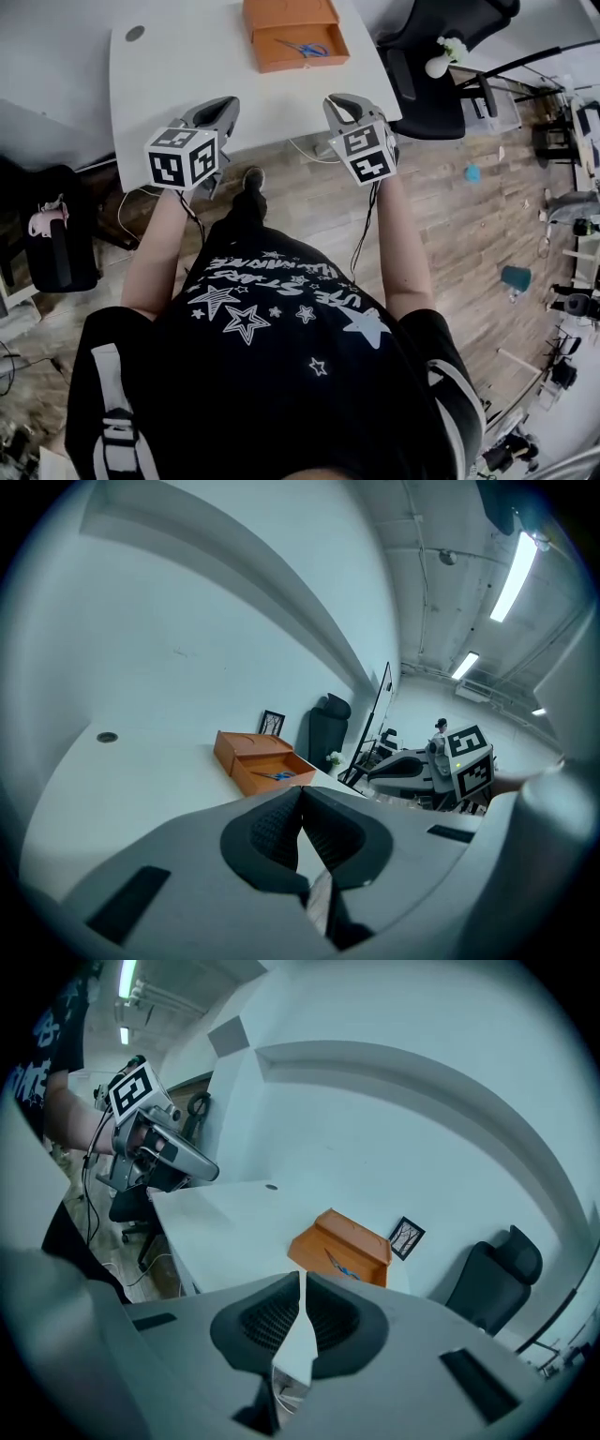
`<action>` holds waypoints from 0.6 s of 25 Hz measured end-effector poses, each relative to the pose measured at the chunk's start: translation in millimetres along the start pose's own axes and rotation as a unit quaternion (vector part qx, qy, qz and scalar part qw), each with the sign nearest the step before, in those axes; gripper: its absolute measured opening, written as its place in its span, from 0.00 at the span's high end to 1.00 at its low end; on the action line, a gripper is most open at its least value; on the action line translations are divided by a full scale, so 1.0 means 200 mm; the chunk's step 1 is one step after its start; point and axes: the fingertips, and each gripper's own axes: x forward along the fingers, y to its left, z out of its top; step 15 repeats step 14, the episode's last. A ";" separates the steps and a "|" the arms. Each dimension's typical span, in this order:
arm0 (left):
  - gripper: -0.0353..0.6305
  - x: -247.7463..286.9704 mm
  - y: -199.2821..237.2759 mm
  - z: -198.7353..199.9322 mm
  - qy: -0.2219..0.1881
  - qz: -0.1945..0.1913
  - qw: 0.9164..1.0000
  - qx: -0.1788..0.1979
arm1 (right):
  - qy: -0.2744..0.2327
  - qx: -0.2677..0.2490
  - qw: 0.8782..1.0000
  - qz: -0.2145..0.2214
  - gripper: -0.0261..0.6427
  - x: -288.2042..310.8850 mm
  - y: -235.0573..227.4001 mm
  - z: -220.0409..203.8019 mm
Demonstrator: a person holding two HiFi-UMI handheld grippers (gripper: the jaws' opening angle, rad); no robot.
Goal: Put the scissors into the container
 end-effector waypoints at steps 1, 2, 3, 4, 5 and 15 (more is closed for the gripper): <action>0.92 -0.04 -0.02 -0.03 0.001 0.000 1.000 0.001 | -0.001 0.003 1.000 -0.001 0.88 -0.04 0.04 -0.02; 0.92 -0.07 -0.04 -0.07 0.002 0.000 1.000 0.001 | -0.001 0.004 1.000 -0.003 0.88 -0.07 0.07 -0.04; 0.92 -0.10 -0.06 -0.10 0.002 0.001 1.000 0.001 | -0.002 0.006 1.000 -0.004 0.88 -0.10 0.10 -0.05; 0.92 -0.13 -0.07 -0.12 0.003 0.002 1.000 0.000 | -0.002 0.009 1.000 -0.007 0.88 -0.13 0.13 -0.07; 0.92 -0.15 -0.09 -0.14 0.003 0.002 1.000 -0.002 | -0.003 0.012 1.000 -0.010 0.88 -0.16 0.15 -0.08; 0.92 -0.34 -0.29 -0.27 -0.001 -0.003 1.000 0.003 | -0.013 0.039 0.999 -0.021 0.88 -0.43 0.31 -0.17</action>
